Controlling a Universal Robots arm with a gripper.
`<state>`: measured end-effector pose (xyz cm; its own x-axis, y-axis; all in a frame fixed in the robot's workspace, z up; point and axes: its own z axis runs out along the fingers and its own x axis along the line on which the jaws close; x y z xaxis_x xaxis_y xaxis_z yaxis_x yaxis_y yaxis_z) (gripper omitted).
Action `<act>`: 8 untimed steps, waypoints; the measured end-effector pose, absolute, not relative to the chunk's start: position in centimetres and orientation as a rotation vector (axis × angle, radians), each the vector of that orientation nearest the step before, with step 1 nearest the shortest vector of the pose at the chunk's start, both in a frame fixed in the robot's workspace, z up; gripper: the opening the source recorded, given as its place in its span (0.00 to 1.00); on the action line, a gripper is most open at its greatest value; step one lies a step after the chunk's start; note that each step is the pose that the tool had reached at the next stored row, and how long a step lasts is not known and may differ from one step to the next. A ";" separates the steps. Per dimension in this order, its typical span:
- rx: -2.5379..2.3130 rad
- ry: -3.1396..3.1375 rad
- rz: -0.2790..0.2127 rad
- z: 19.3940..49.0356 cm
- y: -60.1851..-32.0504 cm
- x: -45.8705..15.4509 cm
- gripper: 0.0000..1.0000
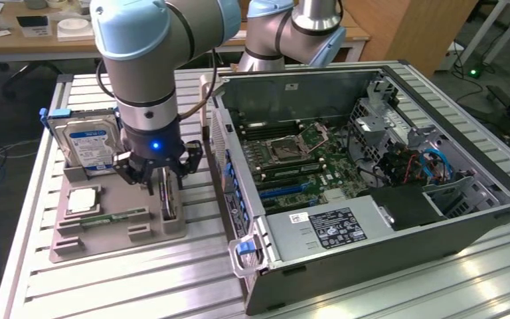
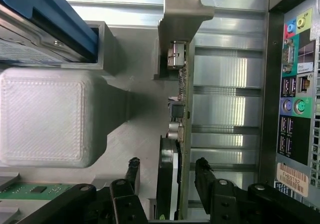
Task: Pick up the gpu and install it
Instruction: 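Pick up the gpu and move the gpu toward the slot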
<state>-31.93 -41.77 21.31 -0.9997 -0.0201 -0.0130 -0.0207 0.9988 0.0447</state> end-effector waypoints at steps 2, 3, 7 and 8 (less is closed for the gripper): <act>-0.032 3.128 0.070 21.3 -41.8 -31.9 0.56; -0.032 3.128 0.070 21.3 -41.8 -31.9 0.55; -0.032 3.128 0.070 21.3 -41.8 -31.9 0.49; -0.032 3.128 0.070 21.3 -41.8 -31.9 0.42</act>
<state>-31.85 -41.76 21.28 -0.9997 -0.0201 -0.0130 -0.0206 0.9988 0.0447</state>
